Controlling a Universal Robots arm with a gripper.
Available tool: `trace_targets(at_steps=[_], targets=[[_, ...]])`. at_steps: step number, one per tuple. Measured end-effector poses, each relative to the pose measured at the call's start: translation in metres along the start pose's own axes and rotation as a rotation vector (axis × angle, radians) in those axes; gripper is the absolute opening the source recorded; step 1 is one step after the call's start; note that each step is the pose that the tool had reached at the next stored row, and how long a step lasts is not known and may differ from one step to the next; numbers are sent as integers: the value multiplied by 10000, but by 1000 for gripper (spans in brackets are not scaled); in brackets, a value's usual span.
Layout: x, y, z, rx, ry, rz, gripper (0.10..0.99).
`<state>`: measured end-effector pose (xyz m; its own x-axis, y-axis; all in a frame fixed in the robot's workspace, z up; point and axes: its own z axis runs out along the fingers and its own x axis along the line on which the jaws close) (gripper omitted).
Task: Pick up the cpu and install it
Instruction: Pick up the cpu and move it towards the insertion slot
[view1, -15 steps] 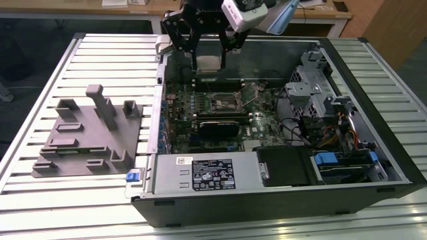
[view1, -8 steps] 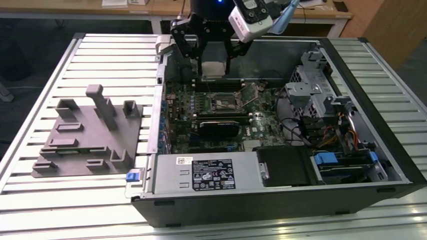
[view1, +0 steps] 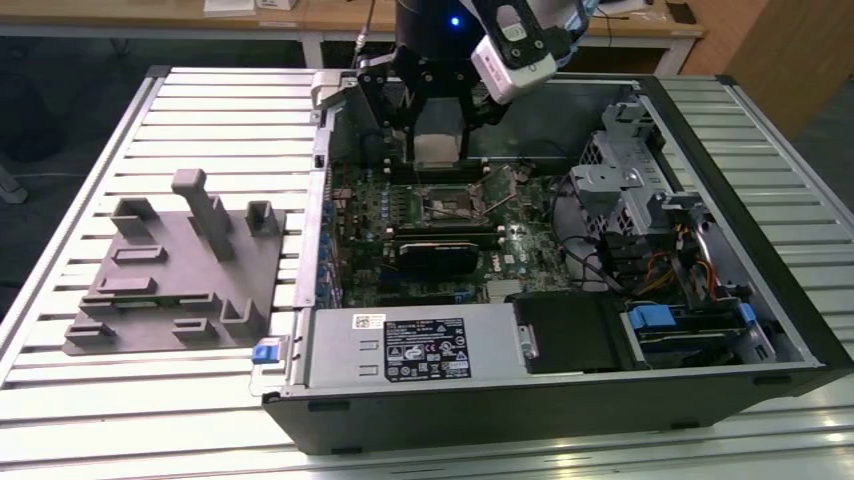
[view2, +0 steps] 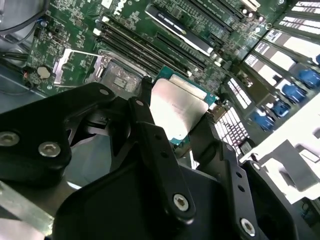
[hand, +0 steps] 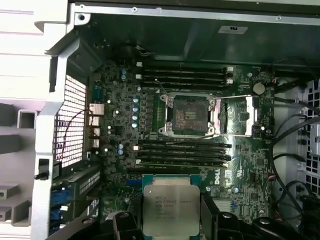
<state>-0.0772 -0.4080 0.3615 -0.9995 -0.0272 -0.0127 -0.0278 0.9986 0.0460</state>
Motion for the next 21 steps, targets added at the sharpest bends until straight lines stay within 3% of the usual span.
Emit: trace_targets(at_steps=[14, 21], targets=[[-192, 37, 258, -4, 185, 9, 545], [-266, 100, 359, -7, 219, 10, 545]])
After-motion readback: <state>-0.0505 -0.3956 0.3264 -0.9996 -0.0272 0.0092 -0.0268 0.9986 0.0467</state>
